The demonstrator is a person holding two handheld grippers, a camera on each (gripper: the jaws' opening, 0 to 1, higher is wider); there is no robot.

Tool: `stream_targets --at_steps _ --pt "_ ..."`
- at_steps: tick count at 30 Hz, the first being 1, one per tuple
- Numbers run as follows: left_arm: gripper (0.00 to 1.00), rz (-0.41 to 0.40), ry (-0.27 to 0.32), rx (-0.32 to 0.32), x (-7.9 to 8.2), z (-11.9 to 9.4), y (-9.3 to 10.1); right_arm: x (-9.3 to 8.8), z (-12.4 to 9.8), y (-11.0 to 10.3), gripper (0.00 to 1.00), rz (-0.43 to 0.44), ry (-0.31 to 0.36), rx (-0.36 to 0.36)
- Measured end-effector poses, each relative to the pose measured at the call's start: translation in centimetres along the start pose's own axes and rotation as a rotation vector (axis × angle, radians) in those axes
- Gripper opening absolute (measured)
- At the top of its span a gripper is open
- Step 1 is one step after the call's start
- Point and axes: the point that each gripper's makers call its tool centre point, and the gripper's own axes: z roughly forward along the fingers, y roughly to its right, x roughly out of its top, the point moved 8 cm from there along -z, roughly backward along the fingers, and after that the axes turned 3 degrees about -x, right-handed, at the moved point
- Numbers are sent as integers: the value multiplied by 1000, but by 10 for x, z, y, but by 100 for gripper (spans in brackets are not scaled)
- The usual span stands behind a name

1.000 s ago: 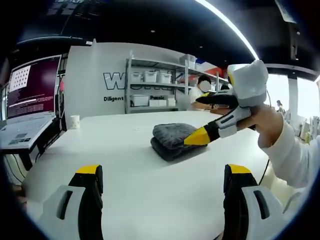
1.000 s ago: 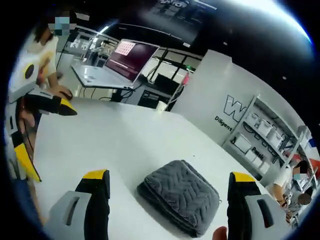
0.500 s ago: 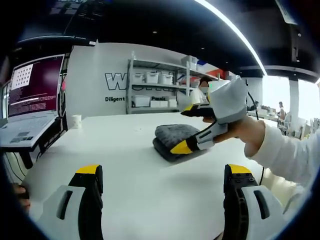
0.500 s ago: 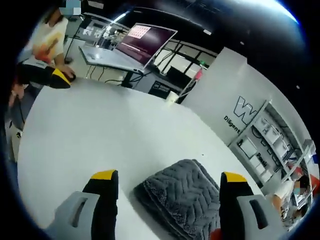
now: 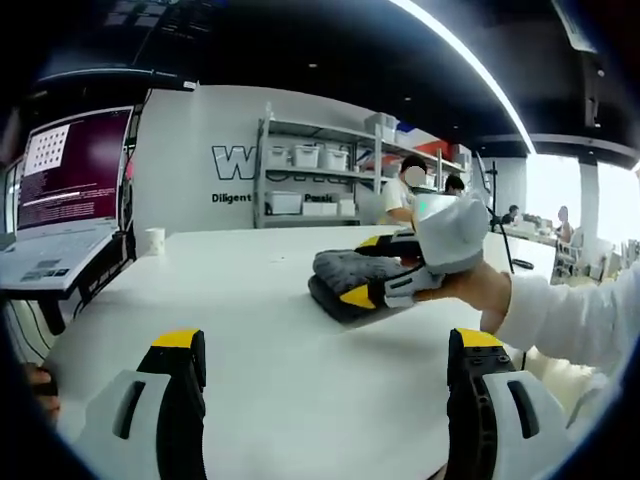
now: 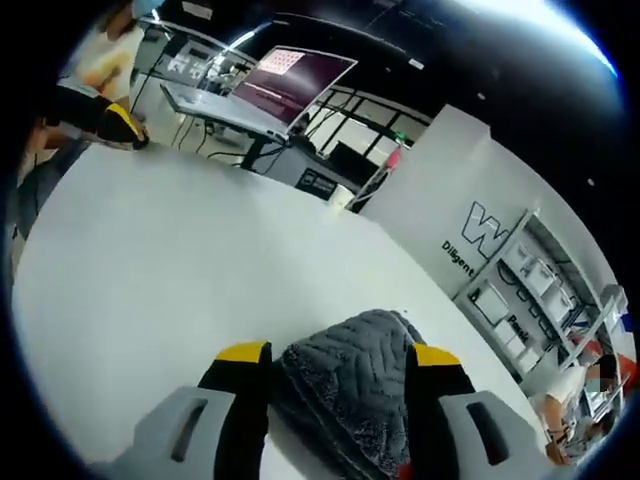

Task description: Open the folded towel by lifting each exposed corner and separating the folded layers until the towel lies flat within the target outline without major curled edges

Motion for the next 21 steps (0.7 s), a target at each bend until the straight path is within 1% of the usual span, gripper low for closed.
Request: stream_targets --at_steps 3,5,7,9,11,14,18,21 --pt "100 -2 0 -1 0 0 0 1 0 -2 39 1 13 14" --pt "100 -2 0 0 -1 0 0 1 1 -4 37 3 14 24" --pt "100 -3 -1 0 -1 0 0 1 1 -7 34 -13 15 24" --pt "100 -3 -2 0 -1 0 -1 1 2 -10 27 -39 17 28" --pt "100 -4 -1 1 -1 0 -1 1 2 -11 23 -45 16 29" --pt "100 -5 -1 2 -1 0 -2 1 3 -13 20 -37 14 36" --pt "100 -5 0 4 -1 -1 -2 -1 6 -18 14 -89 1 34" --pt "100 -5 -1 4 0 -1 -2 -2 6 -17 11 -101 0 27"
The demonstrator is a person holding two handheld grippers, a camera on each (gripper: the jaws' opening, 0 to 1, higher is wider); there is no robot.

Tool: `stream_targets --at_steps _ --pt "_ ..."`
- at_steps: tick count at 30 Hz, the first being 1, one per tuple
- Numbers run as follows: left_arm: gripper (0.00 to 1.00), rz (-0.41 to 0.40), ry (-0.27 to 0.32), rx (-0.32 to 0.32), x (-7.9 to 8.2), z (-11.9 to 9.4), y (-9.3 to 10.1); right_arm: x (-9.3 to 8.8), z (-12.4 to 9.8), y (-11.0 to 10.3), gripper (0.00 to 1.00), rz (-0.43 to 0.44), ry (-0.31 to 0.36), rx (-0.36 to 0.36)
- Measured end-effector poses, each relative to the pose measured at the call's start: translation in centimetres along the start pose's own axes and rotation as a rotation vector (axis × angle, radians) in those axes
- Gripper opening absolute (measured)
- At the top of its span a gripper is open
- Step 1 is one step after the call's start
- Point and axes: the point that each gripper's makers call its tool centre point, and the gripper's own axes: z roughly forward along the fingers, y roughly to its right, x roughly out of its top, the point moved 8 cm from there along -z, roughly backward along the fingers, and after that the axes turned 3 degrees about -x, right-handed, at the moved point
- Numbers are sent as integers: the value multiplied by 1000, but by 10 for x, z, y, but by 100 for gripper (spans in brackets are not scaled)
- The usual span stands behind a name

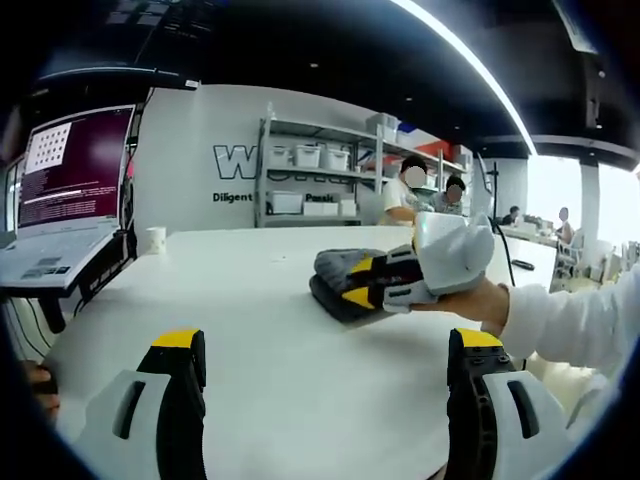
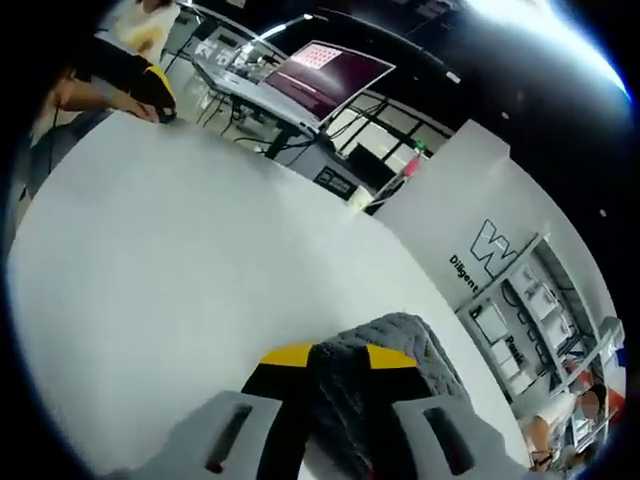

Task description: Open the folded towel by lifting each exposed corner and separating the folded layers until the towel lies flat within the target outline without major curled edges

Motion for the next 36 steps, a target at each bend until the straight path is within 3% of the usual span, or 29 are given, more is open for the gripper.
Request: stream_targets --at_steps 7,14,23,29,36 --pt "100 -3 7 5 1 -2 -2 2 -6 7 2 2 20 -11" --pt "100 -5 10 8 2 -3 -2 3 -17 25 0 133 69 -42" --pt "100 -8 10 9 1 -3 -2 4 -44 68 0 304 159 -142" --pt "100 -6 11 6 1 -2 -1 -5 -59 98 0 363 177 -222" --pt "100 -6 11 6 2 -3 -1 -30 -77 129 0 435 175 -331"
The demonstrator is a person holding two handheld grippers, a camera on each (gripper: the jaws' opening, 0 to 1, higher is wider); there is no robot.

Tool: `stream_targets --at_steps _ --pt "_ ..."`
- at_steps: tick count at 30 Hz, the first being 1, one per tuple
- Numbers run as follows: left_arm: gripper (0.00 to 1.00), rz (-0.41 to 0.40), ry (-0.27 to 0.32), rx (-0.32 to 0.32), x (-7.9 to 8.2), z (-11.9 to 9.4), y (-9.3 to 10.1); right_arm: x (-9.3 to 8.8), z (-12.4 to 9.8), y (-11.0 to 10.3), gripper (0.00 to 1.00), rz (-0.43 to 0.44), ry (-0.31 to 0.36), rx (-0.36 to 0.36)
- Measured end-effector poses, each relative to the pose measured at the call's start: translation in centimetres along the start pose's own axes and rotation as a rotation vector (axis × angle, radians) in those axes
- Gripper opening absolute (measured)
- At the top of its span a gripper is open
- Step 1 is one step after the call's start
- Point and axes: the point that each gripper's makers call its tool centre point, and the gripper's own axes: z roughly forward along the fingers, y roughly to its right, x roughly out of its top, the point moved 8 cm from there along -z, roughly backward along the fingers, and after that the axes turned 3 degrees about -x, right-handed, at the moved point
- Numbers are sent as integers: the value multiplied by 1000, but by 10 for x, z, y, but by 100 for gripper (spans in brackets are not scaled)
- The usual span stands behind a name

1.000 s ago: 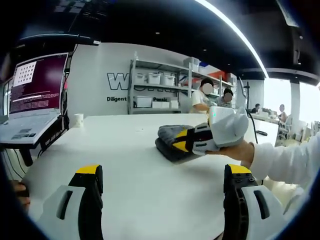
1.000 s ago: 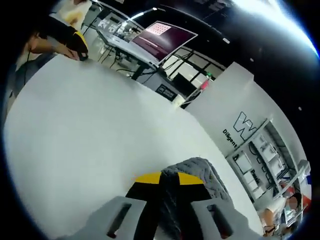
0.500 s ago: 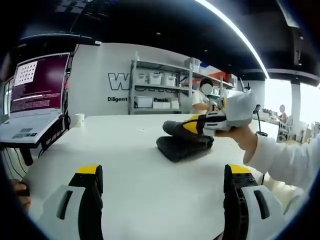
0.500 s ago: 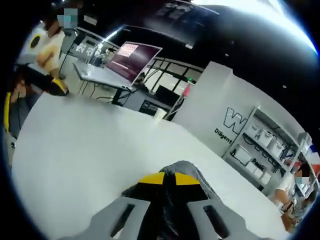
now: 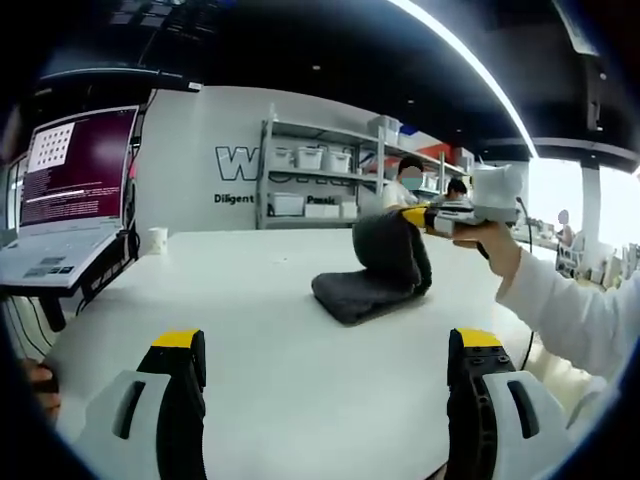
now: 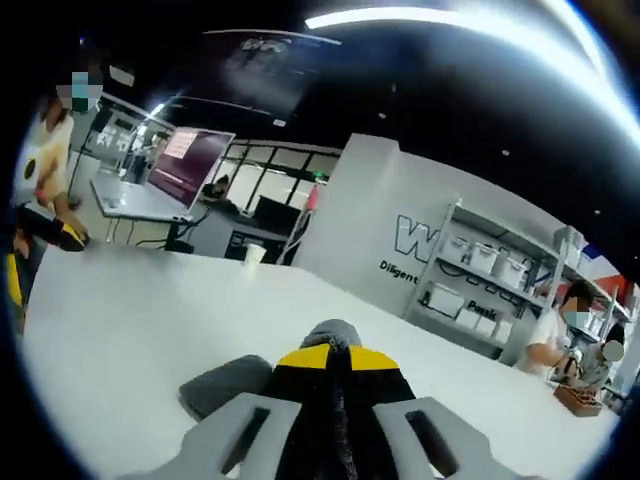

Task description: Open the folded towel by lifting each exposed corner and separating the folded layers until the towel lies flat within the target outline without major curled edges

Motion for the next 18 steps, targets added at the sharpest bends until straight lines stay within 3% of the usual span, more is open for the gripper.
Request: stream_targets --at_steps 11,18 --pt "100 3 2 -7 1 1 3 -28 -19 65 0 152 20 -184" --pt "100 5 2 -7 1 0 3 -51 -34 92 0 212 -3 -248"
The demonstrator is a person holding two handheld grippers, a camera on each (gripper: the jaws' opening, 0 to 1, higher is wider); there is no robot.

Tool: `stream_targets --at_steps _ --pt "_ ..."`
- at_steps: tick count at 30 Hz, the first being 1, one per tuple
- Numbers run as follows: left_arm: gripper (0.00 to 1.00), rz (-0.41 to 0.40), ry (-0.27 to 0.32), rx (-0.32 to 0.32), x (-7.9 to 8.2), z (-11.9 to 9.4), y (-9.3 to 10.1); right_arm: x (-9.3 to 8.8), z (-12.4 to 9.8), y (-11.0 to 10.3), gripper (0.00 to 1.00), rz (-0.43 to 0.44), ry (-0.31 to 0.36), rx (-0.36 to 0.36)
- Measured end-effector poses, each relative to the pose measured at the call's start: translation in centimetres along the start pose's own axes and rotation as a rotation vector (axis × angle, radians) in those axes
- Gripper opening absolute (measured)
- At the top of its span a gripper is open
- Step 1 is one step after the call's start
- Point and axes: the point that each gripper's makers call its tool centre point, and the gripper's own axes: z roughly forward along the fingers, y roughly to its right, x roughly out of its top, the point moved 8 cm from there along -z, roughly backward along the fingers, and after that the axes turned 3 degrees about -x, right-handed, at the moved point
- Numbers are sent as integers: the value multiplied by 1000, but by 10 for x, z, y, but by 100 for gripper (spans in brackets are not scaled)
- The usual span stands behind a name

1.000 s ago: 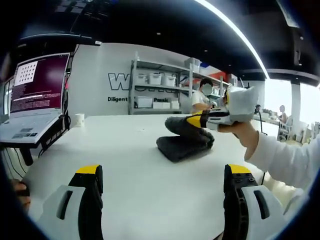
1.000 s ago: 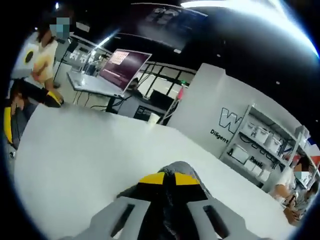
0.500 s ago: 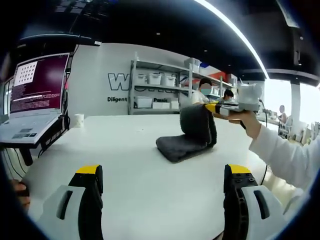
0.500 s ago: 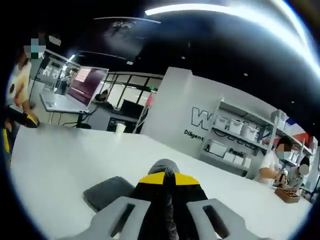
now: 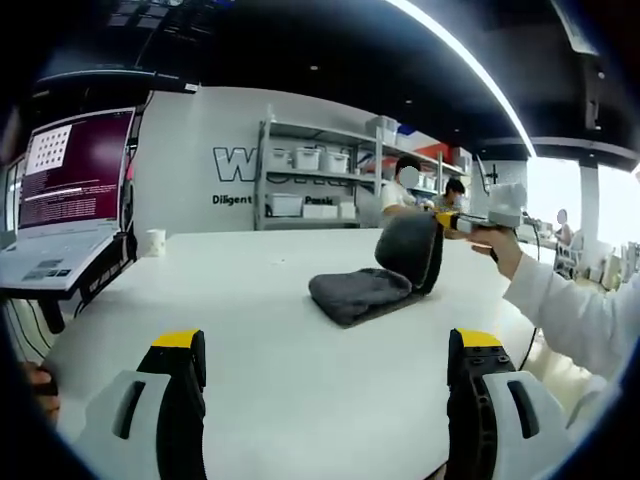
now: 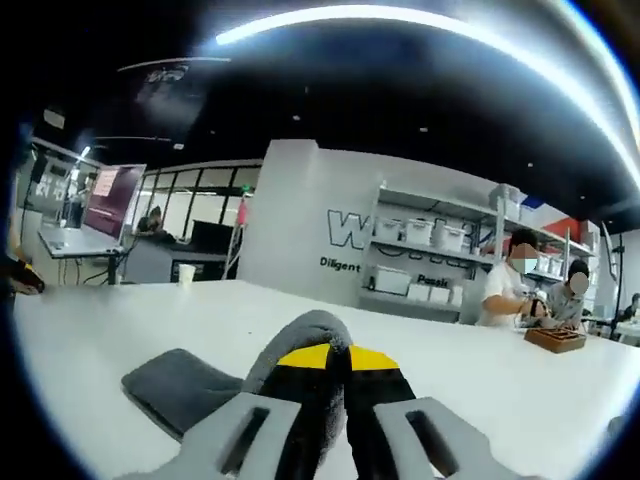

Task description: Open the folded towel by lifting each exposed corner and separating the folded layers until the towel lies flat within the target outline without major curled edges

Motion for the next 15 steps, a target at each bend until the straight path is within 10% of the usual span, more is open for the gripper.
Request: stream_targets --at_steps 15 --pt "100 3 -1 -5 1 1 2 -55 -22 60 0 129 -133 -148"
